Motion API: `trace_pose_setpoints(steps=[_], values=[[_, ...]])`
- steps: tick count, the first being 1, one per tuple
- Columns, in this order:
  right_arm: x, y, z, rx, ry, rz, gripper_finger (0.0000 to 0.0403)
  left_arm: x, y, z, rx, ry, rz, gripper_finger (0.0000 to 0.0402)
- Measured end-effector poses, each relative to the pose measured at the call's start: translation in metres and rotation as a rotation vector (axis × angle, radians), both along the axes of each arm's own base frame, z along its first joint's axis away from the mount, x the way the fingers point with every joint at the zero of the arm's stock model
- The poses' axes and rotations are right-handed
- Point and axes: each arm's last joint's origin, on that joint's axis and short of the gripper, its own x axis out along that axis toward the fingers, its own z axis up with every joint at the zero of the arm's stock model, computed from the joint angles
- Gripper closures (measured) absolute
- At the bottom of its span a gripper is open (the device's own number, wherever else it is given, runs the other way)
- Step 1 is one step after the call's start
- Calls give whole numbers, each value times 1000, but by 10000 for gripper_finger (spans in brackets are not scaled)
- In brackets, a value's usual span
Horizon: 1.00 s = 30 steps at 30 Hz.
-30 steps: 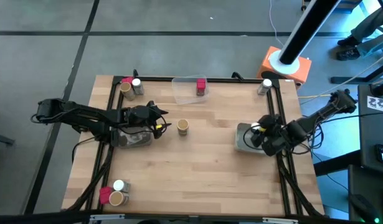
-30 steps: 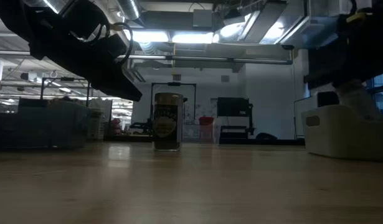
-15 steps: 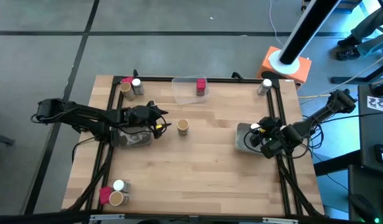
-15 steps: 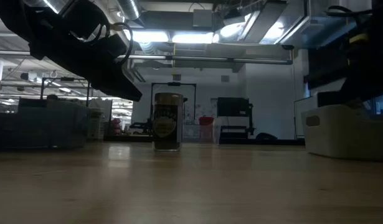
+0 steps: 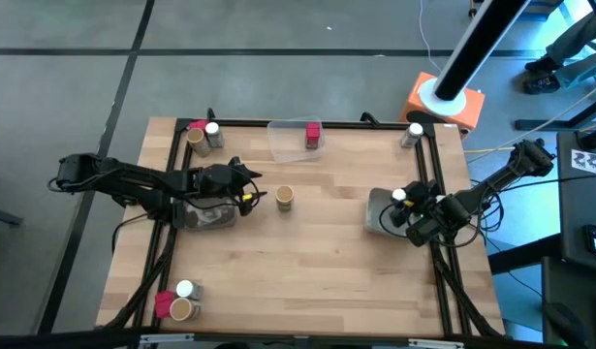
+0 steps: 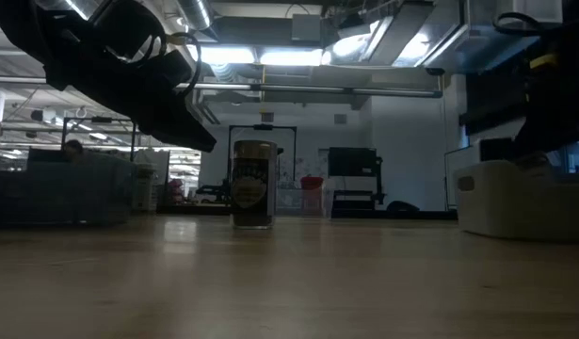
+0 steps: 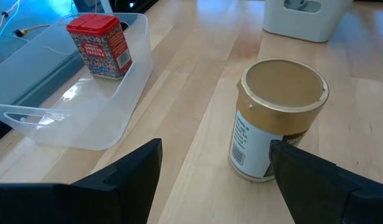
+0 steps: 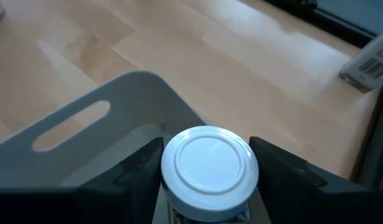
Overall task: Sort spices by type
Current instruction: Put the middle white spice bottle into the gray bin, then put the top left white spice bottle into the gray bin
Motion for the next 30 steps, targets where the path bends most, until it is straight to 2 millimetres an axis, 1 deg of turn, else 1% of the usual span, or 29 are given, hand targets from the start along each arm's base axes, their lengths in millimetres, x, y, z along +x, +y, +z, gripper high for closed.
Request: trace_pose_setpoints(steps=[7, 10, 12, 16, 23, 27, 30], values=[[3, 2, 0, 26, -31, 1, 127, 0, 0, 0, 0, 2, 0, 121], [3, 3, 0, 35, -12, 17, 114, 0, 0, 0, -1, 3, 0, 121], [4, 3, 4, 44, -7, 28, 111, 0, 0, 0, 0, 5, -1, 121], [6, 4, 17, 43, -11, 34, 111, 0, 0, 0, 4, 6, -3, 121], [16, 9, 50, 9, -116, 80, 113, 1, 0, 2, 16, -14, -8, 121], [27, 14, 63, -35, -194, 151, 113, 1, 0, 2, 29, -9, -15, 121], [40, 15, 68, -63, -228, 206, 113, 1, 0, 2, 34, -6, -17, 121]])
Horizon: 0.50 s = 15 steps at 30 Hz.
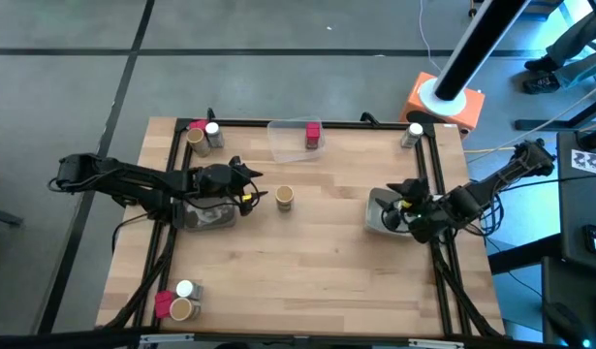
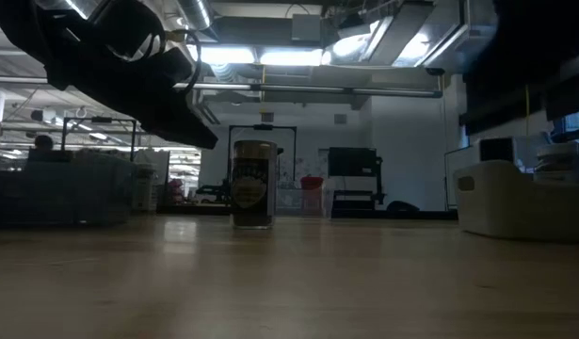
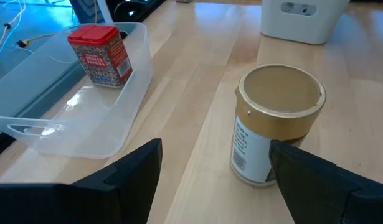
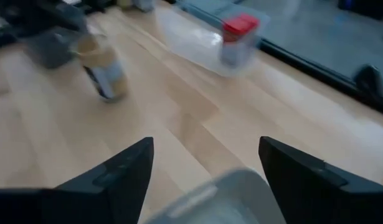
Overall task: Sort spices by type
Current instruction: Put the top left white spice bottle into the gray bin
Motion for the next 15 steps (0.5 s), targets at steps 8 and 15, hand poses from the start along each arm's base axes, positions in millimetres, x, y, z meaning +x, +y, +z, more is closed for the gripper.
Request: trace_pose_setpoints(steps=[8, 15], values=[[42, -11, -1, -68, 51, 139, 114, 9, 1, 19, 29, 49, -18, 121], [76, -38, -13, -118, 138, 206, 114, 13, 5, 46, 61, 217, 55, 121]])
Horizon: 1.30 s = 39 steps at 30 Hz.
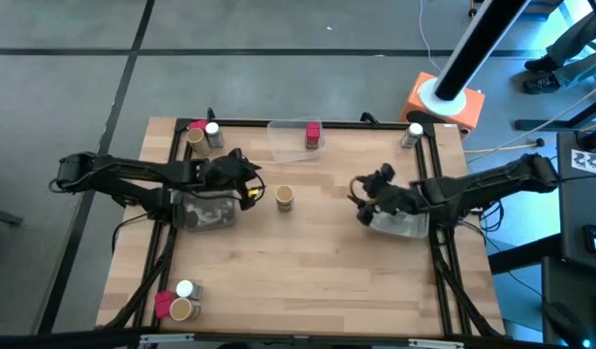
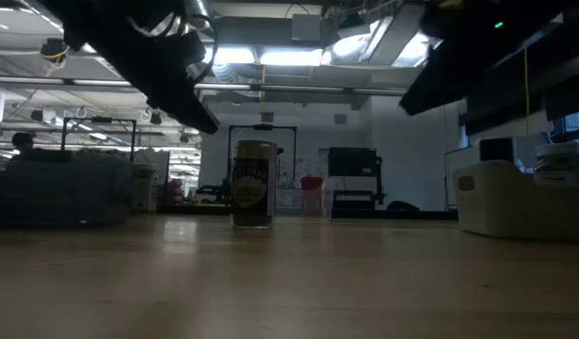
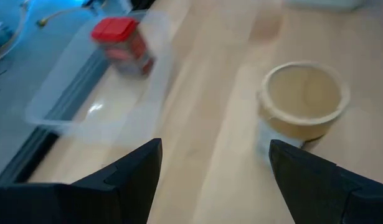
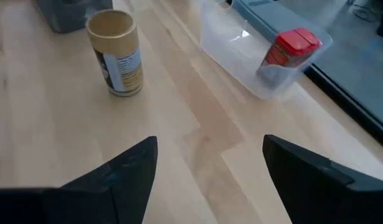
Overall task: Sort spices by type
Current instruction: Put the top left white spice bottle into the gray bin
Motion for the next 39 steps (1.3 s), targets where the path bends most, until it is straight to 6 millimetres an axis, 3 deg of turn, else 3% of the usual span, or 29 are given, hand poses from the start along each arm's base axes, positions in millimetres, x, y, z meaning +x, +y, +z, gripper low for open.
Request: trace_pose_setpoints(steps=[8, 20, 27, 33, 39], values=[[30, -41, -11, -38, 1, 100, 114, -4, 7, 22, 35, 126, 99, 121], [44, -96, -31, -52, 17, 115, 114, -30, 59, 31, -1, 243, 353, 121], [44, -106, -35, -48, 25, 132, 114, -50, 92, 62, -22, 245, 530, 121], [44, -107, -35, -62, 29, 140, 114, -78, 127, 60, -44, 269, 722, 121], [44, -107, -35, -63, 30, 141, 114, -87, 149, 46, -88, 341, 791, 121]])
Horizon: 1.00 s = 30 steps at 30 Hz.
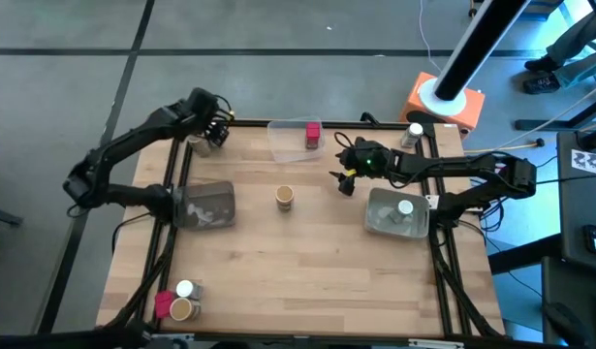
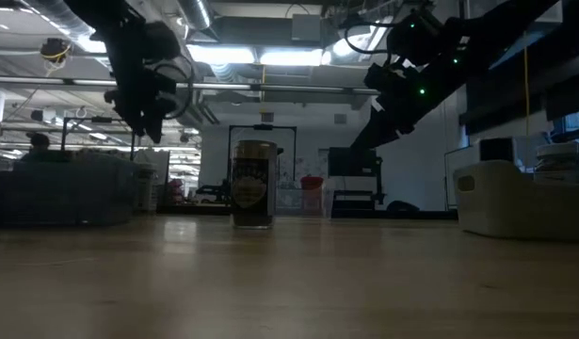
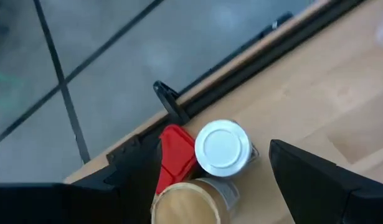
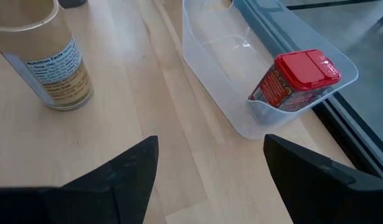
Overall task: Sort spices by type
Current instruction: Put the top left white spice bottle into the gray bin
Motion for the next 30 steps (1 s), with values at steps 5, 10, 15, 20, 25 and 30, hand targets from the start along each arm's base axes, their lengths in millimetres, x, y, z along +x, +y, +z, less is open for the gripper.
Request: trace_pose_setpoints(steps=[5, 10, 15, 20, 25, 30], values=[[0, 0, 0, 0, -1, 0, 114, 0, 12, -13, -85, -19, 10, 121], [0, 0, 0, 0, -1, 0, 114, 2, 20, -12, -87, -37, 27, 121], [0, 0, 0, 0, 0, 1, 114, 1, 27, -20, -142, -68, 24, 121], [0, 0, 0, 0, 1, 1, 114, -2, 36, -31, -182, -60, 67, 121], [0, 0, 0, 2, 7, 1, 114, 0, 40, -40, -217, -47, 71, 121], [0, 0, 0, 1, 6, 1, 114, 2, 45, -49, -249, -17, 64, 121]])
